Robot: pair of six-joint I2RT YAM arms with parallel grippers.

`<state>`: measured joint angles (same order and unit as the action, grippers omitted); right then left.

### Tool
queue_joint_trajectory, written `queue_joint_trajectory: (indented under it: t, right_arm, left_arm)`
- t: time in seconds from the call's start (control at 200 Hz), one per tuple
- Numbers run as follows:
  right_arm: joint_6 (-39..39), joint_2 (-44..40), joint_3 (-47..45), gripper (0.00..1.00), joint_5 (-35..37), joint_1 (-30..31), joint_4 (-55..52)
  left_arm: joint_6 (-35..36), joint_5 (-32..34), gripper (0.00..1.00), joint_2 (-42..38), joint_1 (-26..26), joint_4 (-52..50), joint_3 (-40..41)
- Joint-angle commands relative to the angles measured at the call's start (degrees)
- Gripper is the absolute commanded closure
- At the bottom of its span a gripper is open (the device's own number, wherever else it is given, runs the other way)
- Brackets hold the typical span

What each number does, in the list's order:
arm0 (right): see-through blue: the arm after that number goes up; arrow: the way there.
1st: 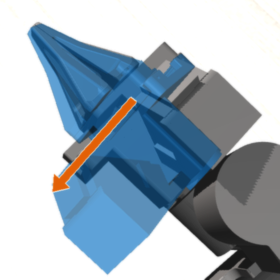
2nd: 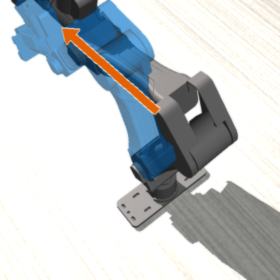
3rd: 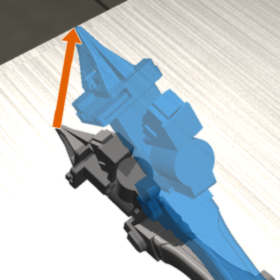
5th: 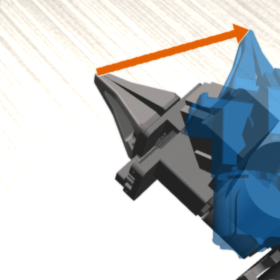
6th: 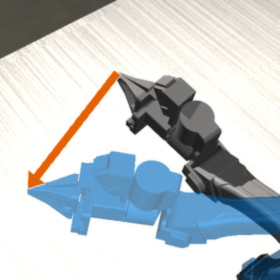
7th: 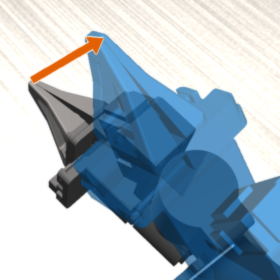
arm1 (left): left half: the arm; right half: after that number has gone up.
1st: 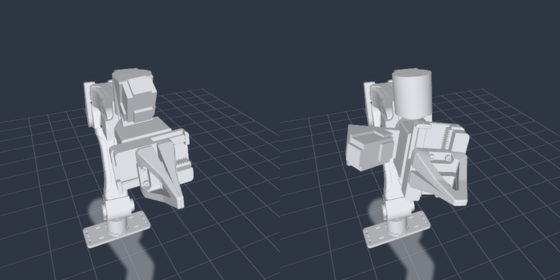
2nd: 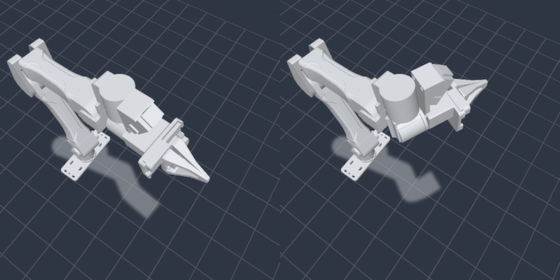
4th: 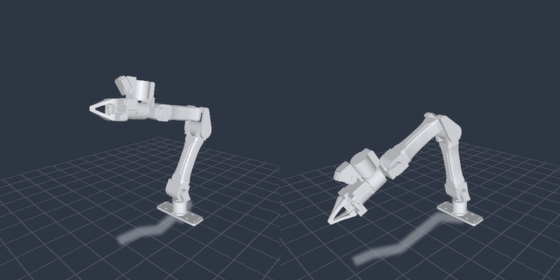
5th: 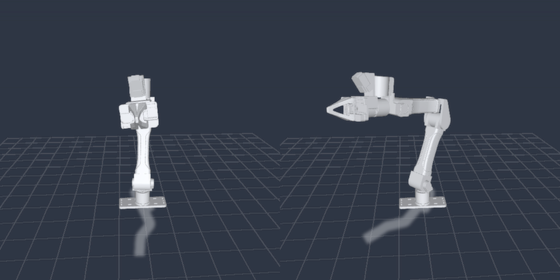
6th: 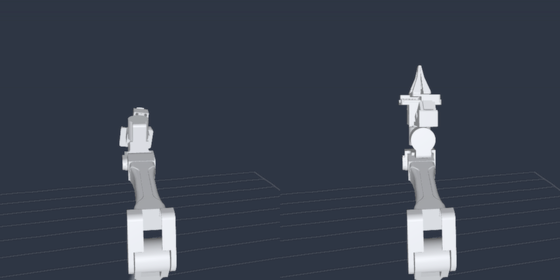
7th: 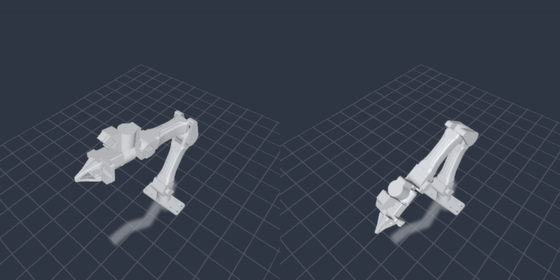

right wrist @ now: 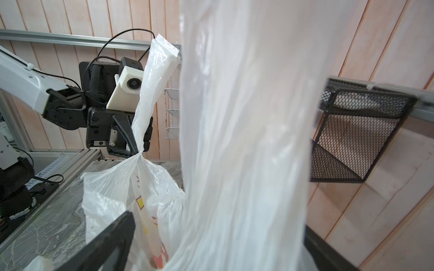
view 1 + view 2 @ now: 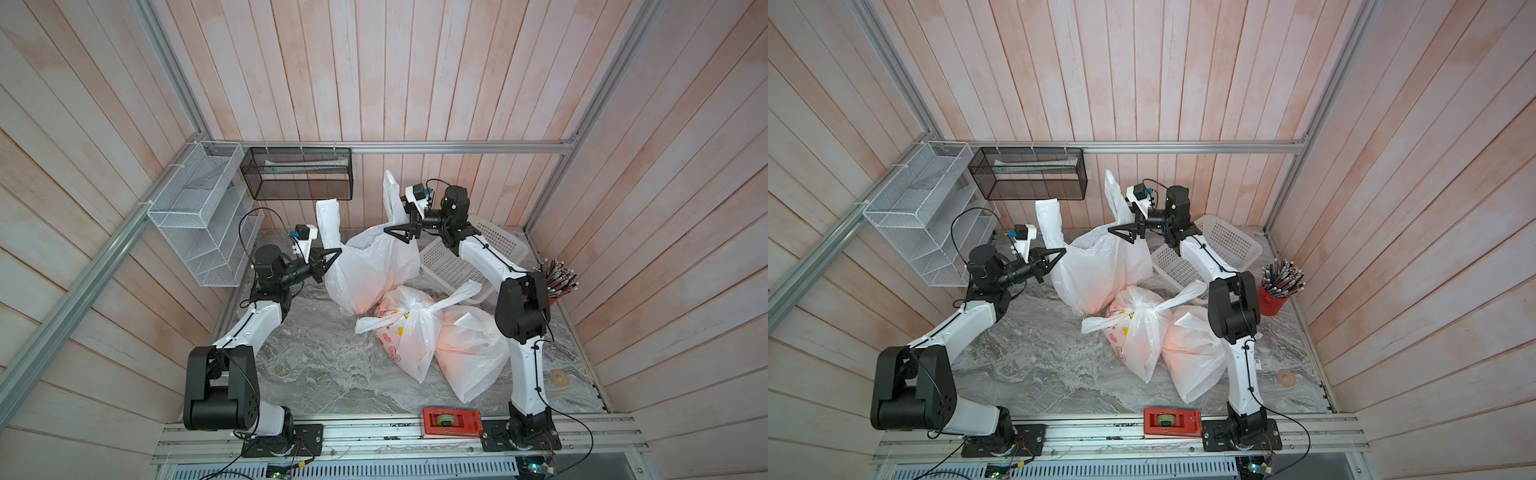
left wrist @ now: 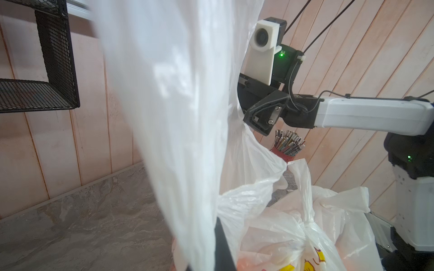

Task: Place the oranges into plastic bags & tie knots
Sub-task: Adjust the plastic bag at the center of the board.

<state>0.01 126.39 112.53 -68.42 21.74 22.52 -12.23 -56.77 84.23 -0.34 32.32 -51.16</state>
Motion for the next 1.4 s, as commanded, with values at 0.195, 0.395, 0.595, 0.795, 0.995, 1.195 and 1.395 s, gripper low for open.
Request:
queue_joint_trajectory:
  t: [0.195,0.395,0.595,0.795,0.995,1.195,1.395]
  right_arm:
    - [-4.5,-1.7,-0.5,0.52,-0.3,-0.2,0.9]
    - [2.8,-9.1,-8.9,0.98,7.9,-0.5,-2.8]
    - [16.6,-20.0,-21.8,1.00,20.8,0.1,-11.0]
    - [30.3,-27.4,-30.2,1.00,37.4,4.4,-19.9]
    - [34.6,-28.4,-30.4,1.00,44.8,8.5,-23.4]
    - [35.4,-28.1,-29.0,1.00,45.9,9.4,-24.1]
    - [34.9,-29.5,-30.6,1.00,44.0,9.6,-21.5]
  left_arm:
    - [0.5,1.7,1.00,-0.6,-0.4,-2.6,-1.5]
    - [5.1,2.5,1.00,-2.9,-0.4,-10.3,-1.9]
    - [11.2,2.8,1.00,-5.6,-0.4,-22.6,-3.6]
    - [17.3,2.2,1.00,-5.0,0.3,-34.0,-7.6]
    - [17.2,0.0,0.85,-2.6,3.9,-32.7,-10.7]
    - [13.4,-2.5,0.75,-0.5,5.3,-26.9,-13.1]
    - [12.1,-3.7,0.70,1.2,5.3,-25.1,-15.5]
